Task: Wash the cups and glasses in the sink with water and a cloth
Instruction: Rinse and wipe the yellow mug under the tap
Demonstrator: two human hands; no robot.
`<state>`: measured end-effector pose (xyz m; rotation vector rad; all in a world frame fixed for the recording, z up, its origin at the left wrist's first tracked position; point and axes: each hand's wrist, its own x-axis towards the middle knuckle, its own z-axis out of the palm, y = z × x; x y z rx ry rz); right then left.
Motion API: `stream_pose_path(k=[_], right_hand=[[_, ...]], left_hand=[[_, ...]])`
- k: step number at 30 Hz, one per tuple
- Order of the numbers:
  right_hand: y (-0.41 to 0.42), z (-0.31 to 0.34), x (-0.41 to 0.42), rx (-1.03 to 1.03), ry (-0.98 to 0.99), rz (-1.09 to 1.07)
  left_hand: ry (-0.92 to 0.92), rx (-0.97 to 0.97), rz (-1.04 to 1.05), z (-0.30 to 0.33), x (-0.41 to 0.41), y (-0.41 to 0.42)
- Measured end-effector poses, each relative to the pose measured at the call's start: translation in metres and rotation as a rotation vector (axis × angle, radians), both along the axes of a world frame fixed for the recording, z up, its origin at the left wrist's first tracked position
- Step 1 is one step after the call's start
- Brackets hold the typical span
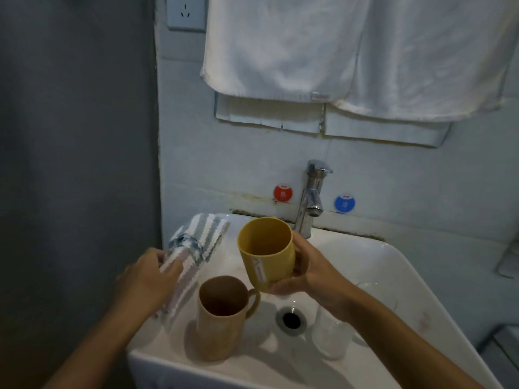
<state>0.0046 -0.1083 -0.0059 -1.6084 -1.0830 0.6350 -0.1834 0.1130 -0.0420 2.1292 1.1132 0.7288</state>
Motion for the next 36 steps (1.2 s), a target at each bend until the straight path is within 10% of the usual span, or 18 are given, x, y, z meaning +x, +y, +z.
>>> stream_pose_path(k=[29, 36], right_hand=[[-0.039, -0.011, -0.007, 0.067, -0.261, -0.142], [-0.044, -0.004, -0.007, 0.162, -0.065, -0.133]], left_hand=[[0.110, 0.073, -0.012, -0.013, -0.002, 0.010], [0.139, 0.060, -0.010, -0.017, -0.001, 0.013]])
